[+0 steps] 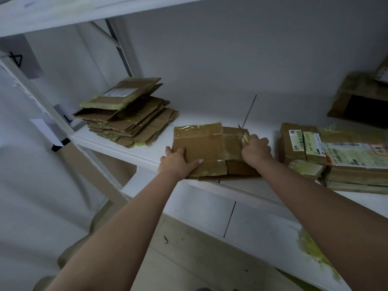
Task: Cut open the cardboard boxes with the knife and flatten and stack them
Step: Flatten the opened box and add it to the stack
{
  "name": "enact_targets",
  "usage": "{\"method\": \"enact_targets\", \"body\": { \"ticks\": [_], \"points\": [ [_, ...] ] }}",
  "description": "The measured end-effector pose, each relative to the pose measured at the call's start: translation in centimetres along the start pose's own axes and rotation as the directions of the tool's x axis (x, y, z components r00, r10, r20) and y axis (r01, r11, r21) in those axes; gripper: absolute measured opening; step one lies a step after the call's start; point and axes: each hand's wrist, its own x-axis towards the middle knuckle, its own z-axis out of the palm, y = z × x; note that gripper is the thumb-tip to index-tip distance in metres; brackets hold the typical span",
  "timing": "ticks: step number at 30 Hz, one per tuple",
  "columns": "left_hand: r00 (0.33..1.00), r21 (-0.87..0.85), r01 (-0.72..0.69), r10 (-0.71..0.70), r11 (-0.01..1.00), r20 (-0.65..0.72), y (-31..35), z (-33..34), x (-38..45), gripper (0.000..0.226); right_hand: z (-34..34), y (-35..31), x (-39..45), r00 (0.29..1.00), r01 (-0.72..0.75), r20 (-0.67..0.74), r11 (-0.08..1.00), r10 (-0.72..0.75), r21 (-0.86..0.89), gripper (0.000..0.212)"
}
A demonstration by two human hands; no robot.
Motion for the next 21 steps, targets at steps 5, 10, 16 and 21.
{"method": "enact_targets", "body": {
  "ticks": [5,10,16,21],
  "points": [
    [0.999,0.037,-0.033,0.032,0.999,0.037,-0.4,0.7,0.2,0.085,-0.4,0.7,0.0,0.998,-0.030,0.051,0.999,0.032,-0.028,0.039],
    [0.998,0.113,-0.047,0.042,0.993,0.053,-0.4,1.0,0.2,0.081,-0.4,1.9,0.2,0.992,0.054,0.113,0.997,-0.059,0.051,0.033],
    [0.998,0.197,-0.051,0.057,0.979,-0.023,0.2,0.7,-0.5,0.087,0.6,2.6,-1.0,0.983,0.145,0.139,0.973,-0.121,-0.181,0.049],
    [0.956,0.413,-0.117,0.215,0.903,-0.200,1.3,-1.1,-0.6,0.088,0.5,0.9,-0.9,0.990,0.109,0.112,0.965,-0.084,-0.240,0.054]
  ]
}}
